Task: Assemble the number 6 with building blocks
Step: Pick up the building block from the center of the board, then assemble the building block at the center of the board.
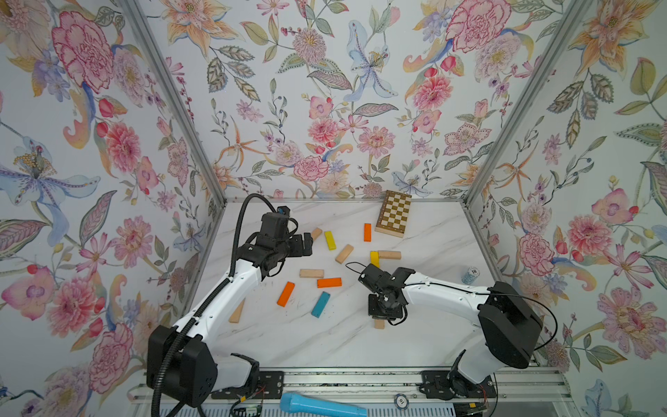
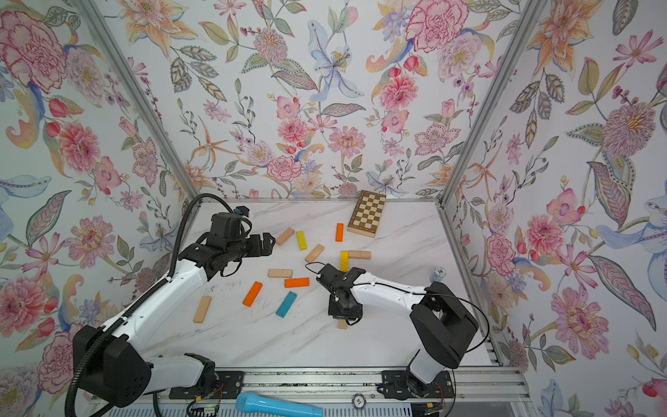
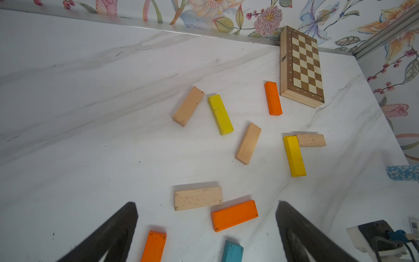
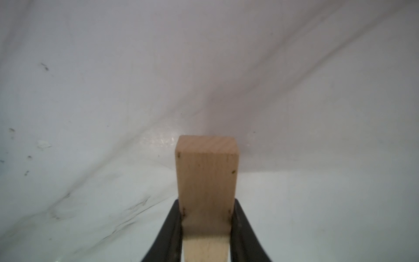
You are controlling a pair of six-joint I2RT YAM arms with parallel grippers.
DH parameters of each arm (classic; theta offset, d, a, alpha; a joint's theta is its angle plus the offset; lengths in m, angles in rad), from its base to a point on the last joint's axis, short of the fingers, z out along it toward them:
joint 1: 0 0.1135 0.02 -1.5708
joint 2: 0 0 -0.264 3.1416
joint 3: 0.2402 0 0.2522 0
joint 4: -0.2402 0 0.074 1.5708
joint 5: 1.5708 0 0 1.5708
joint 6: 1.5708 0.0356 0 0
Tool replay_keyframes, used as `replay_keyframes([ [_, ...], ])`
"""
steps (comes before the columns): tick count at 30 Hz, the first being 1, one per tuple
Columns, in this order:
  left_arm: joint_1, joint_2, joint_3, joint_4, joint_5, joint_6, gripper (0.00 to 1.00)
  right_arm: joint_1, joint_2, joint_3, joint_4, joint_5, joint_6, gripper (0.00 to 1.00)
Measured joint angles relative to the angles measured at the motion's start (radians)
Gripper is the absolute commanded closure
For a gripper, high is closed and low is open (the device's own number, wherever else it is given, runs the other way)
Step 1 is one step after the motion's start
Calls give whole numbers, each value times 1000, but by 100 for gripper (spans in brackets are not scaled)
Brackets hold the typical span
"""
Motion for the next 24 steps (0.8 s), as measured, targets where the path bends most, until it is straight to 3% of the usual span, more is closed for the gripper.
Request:
replay_keyframes([
  [13,13,5,-3,21,8,8,1,-111,85,74,-53,-8,-161,80],
  [24,33,42,-5,36,41,9,1,-145,221,183,-56,-15,-232,78],
])
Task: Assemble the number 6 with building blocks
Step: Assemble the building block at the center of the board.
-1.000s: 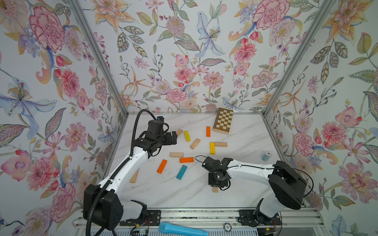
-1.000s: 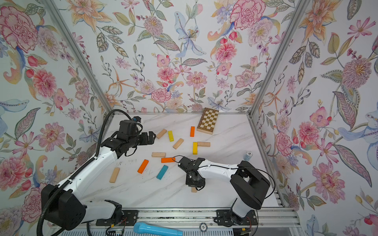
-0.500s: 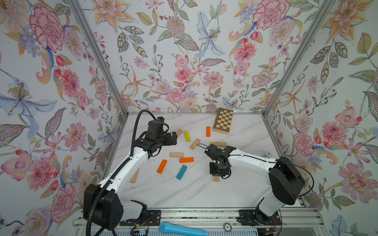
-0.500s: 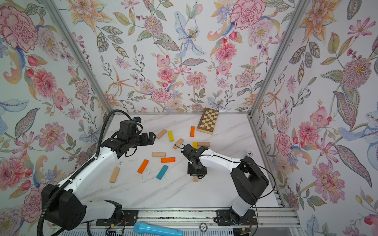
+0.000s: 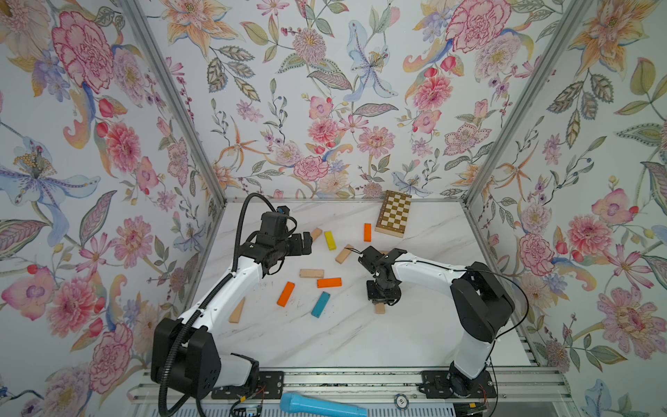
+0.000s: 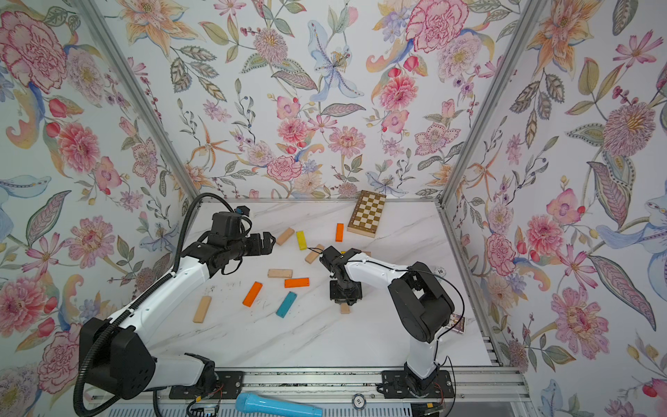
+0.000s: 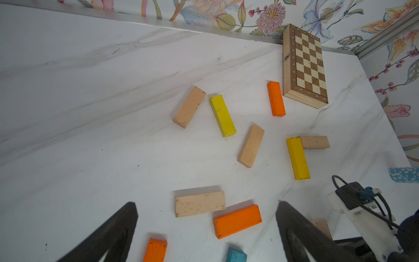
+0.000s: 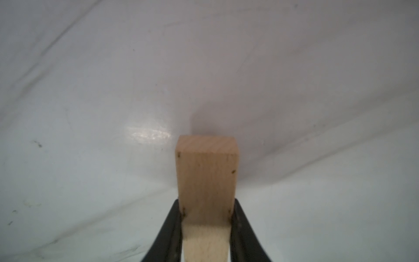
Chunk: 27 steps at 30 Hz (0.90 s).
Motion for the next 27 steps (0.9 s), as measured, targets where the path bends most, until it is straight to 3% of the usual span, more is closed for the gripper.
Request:
replay_keyframes([
  [27,6,0,-13,16,20,0,1,-59,103,101,19,-7,-43,76],
])
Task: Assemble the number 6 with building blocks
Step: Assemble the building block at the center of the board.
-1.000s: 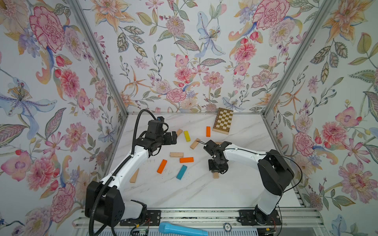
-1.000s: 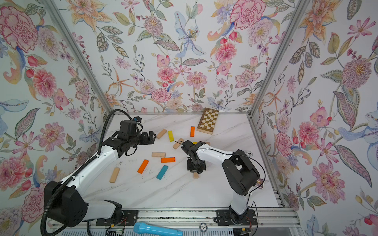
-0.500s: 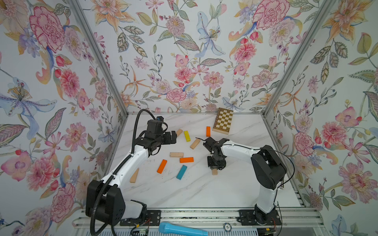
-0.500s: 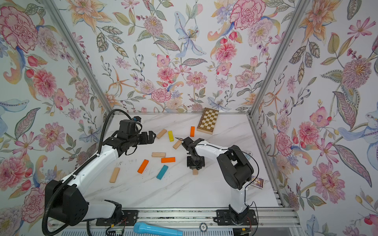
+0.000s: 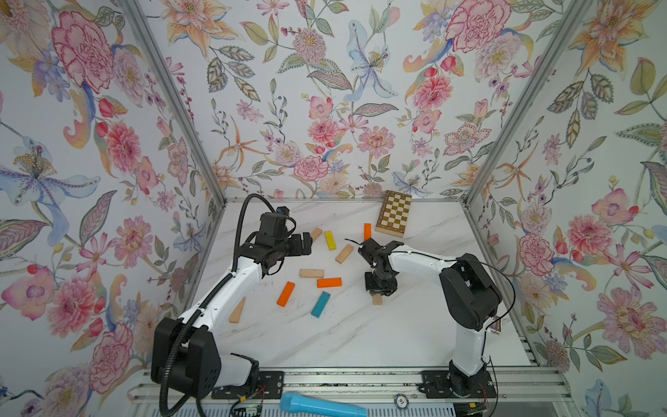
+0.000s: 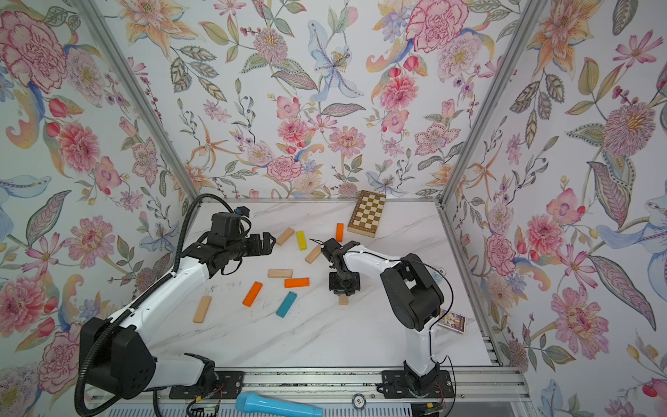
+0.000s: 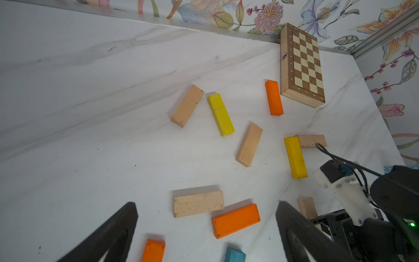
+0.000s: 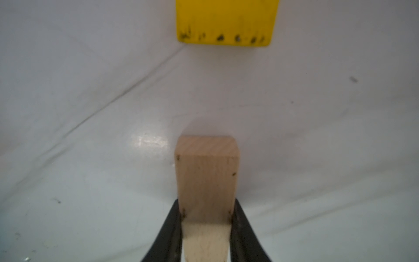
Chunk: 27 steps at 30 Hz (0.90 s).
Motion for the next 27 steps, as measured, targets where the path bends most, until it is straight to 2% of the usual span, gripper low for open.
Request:
replay_keyframes([
  [27,10,0,0,1,16,4,1,-28,40,54,-3,0,-17,75],
])
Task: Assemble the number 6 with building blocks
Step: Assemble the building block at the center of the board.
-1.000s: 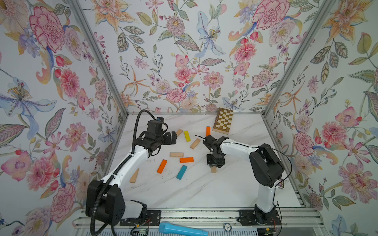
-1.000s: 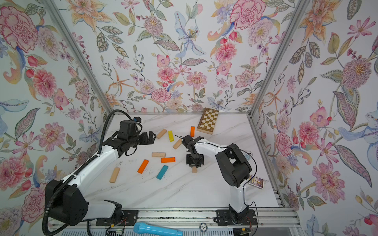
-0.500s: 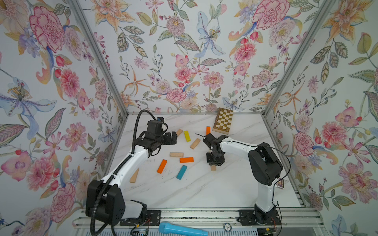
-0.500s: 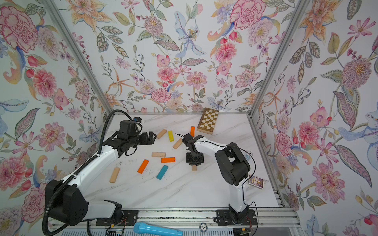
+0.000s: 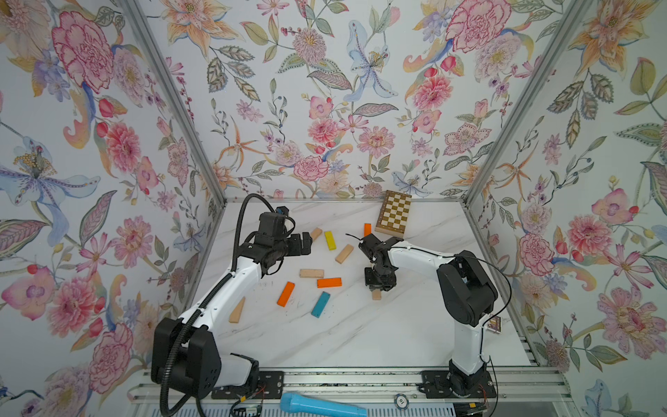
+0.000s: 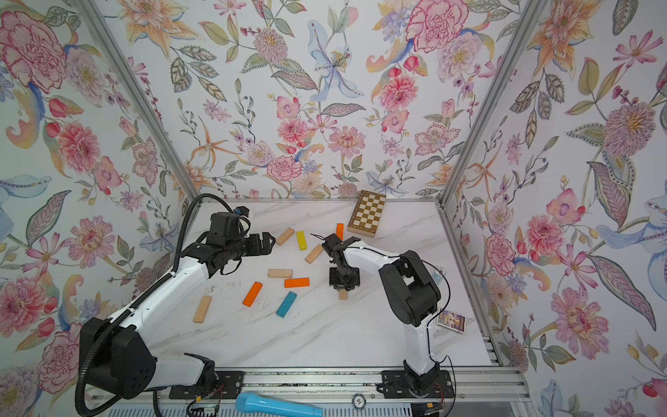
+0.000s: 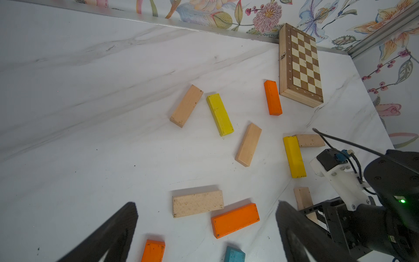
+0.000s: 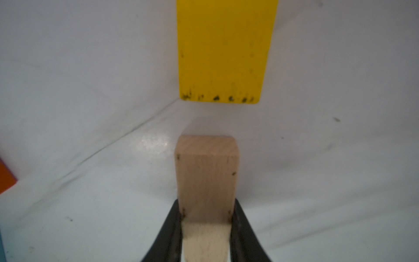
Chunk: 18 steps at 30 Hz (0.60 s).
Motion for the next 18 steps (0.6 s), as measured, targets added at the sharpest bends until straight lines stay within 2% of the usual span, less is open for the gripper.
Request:
replay_keyframes([
  [18,4,0,0,3,3,0,1,-6,9,11,-5,0,-7,73],
])
